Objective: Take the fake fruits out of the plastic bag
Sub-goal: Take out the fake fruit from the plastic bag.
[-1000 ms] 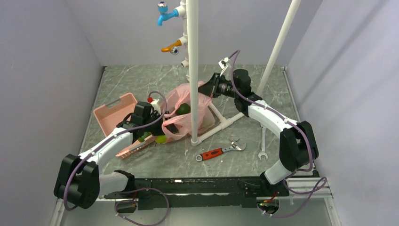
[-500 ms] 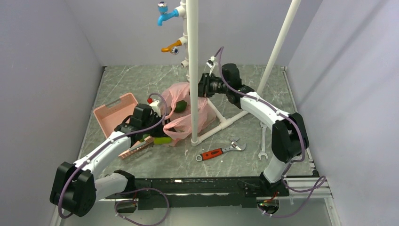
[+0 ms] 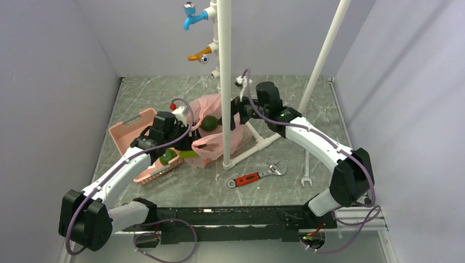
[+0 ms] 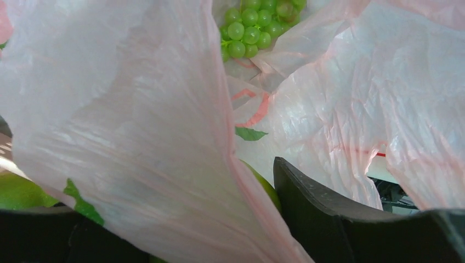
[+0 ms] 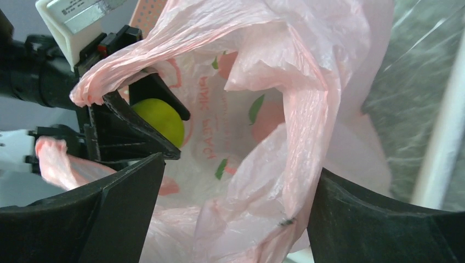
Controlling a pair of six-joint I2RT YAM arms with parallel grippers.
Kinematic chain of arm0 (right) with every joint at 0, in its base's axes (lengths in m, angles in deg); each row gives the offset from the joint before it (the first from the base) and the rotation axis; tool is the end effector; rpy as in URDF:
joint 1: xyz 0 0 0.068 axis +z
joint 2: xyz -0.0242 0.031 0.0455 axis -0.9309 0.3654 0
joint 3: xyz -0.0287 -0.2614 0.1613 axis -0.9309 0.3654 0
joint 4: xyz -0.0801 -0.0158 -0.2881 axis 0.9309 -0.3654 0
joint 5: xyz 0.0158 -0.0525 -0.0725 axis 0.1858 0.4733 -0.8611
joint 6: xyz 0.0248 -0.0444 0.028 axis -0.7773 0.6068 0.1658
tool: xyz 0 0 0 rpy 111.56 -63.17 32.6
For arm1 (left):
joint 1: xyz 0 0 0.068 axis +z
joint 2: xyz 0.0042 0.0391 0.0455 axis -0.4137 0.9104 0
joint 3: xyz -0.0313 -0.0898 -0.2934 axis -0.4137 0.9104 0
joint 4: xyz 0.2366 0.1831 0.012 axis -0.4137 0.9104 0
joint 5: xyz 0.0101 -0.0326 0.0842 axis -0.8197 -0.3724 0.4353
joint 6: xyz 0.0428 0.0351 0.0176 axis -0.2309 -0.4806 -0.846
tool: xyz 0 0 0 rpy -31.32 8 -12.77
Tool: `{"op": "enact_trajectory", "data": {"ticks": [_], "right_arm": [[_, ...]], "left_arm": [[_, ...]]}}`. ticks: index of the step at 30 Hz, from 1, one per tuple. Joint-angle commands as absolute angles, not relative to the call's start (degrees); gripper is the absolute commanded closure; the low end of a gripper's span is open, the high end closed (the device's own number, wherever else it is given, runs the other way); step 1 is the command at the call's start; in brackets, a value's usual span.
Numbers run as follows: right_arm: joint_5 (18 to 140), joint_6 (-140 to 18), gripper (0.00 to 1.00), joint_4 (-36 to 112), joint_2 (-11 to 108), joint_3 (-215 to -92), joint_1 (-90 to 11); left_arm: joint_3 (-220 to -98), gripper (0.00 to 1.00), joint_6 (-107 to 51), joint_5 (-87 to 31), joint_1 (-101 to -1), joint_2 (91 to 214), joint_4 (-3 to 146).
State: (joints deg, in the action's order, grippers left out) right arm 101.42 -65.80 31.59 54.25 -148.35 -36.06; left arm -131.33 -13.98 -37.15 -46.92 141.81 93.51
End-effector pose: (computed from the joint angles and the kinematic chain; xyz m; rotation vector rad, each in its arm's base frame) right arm 0.3207 0.2293 0.3462 -0.7284 1.9373 1.0120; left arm 0.2412 -0.1131 0.2708 0.1015 2.3477 -0.7702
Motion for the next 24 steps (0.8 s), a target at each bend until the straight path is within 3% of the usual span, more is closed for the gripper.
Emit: {"op": "enact_trajectory", "data": {"ticks": [1,5,10,12,16,24], "right_arm": [[90.47,-52.61,0.01,33.80,53.14,-151.64,-29.55],[86.19,-49.33,0.00,41.83,52.80,-150.37,-27.87],[88.31,-45.30,0.01,41.00,56.37,-154.93,-27.91],[85.13,-50.52,0.01,41.28,57.13,-156.35,-29.53],[92.63,-65.42,0.01,40.69,57.64,-157.42,-36.29],[98.76,-85.19,0.01,35.23,53.21,-160.53,-40.24]], "left_arm": [[-133.93,1.00,-15.68,-36.25,-47.11,141.07,95.55],[-133.37,1.00,-15.42,-36.37,-47.11,140.69,95.73],[-132.79,1.00,-14.72,-35.91,-47.09,140.79,95.84],[-132.74,1.00,-14.06,-35.66,-47.03,140.84,95.68],[-132.45,1.00,-12.32,-34.92,-46.95,141.15,93.99],[-135.11,1.00,-10.59,-38.21,-45.02,146.21,89.63]]}}
